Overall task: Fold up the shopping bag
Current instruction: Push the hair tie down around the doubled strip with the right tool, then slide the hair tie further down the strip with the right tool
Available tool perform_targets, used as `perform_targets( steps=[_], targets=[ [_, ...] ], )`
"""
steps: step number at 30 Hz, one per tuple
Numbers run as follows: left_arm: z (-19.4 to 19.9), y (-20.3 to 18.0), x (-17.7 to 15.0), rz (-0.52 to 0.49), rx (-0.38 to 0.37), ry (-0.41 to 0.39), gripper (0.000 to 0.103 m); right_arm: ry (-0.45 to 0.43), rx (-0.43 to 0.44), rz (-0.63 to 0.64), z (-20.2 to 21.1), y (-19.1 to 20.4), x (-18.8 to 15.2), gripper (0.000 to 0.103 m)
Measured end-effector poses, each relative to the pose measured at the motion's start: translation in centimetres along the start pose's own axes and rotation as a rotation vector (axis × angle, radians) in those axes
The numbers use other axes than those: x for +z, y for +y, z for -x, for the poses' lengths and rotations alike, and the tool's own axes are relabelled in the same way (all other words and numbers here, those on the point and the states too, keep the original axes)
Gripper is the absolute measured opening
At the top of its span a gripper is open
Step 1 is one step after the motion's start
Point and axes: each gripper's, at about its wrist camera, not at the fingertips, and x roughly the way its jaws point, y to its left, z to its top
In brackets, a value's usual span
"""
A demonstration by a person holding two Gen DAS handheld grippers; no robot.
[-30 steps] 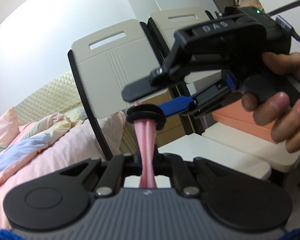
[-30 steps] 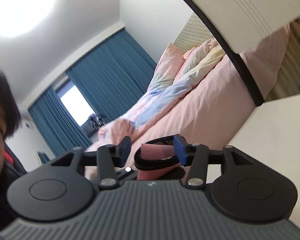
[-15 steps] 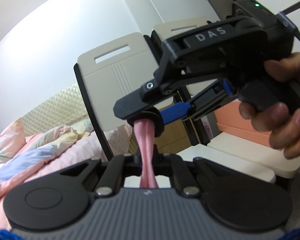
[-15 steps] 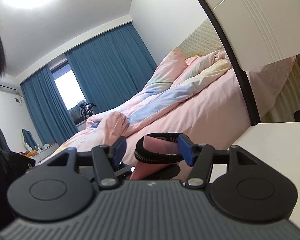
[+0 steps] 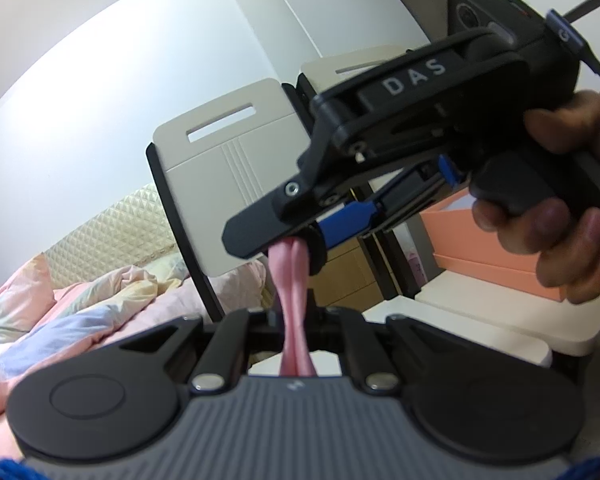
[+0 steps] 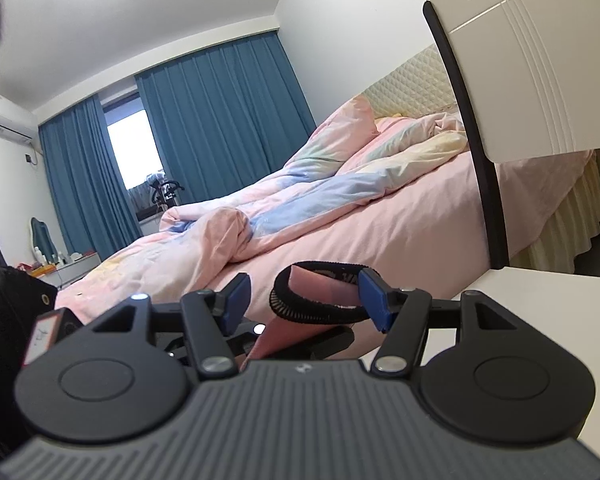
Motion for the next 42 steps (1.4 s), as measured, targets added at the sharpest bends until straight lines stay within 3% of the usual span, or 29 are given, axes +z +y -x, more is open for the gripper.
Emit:
perform_targets(
  steps=[5,11,14,17,19,21,25,32,34,36,39,42],
  targets=[
    [0.1,-0.3,0.0,-0.013,0.001,-0.002,0.007,0.005,-0.002,-0.018,-0.1,-0.4,-0.1,0.062],
    [0.3,-0.8,-0.2,-0.051,-0.014,-0.014,0.007,0.010,0.048,-0.158,0.3,-2.4,0.1,0.062],
    [0.4,-1.2,-0.3,-0.072,-0.030,-0.017,0.007,0.019,0.071,-0.174,0.5,-2.6,0.1,0.077],
    [0.7,-1.5,-0.3,-0.089,-0.045,-0.026,0.007,0.029,0.094,-0.174,0.6,-2.7,0.2,0.080],
    [1.4,-2.2,-0.4,-0.133,-0.057,-0.074,0.007,0.028,0.086,-0.186,0.6,-2.7,0.2,0.080],
    [2.2,-3.0,-0.4,-0.179,-0.062,-0.124,0.007,0.088,0.063,-0.213,-0.2,-3.1,-0.1,0.080],
    [1.1,-1.9,-0.3,-0.113,-0.045,-0.052,0.007,0.126,0.074,-0.192,-1.0,-2.7,-0.9,0.080],
    [1.3,-1.0,0.0,-0.046,-0.029,-0.060,0.008,-0.152,0.033,-0.259,2.9,-5.1,-0.3,0.080],
    [1.3,-0.7,0.1,-0.014,-0.050,-0.049,0.008,-0.206,0.013,-0.274,3.6,-5.8,-0.3,0.074],
    [1.4,-0.6,0.2,-0.006,-0.073,-0.040,0.008,-0.186,0.037,-0.311,3.4,-6.3,-0.3,0.063],
    [1.5,-0.1,0.5,0.018,-0.088,-0.031,0.008,-0.135,0.108,-0.272,2.3,-5.4,-0.4,0.061],
    [1.6,-0.1,0.6,0.036,-0.086,-0.023,0.008,-0.114,0.105,-0.251,1.6,-4.7,-0.4,0.061]
  ],
)
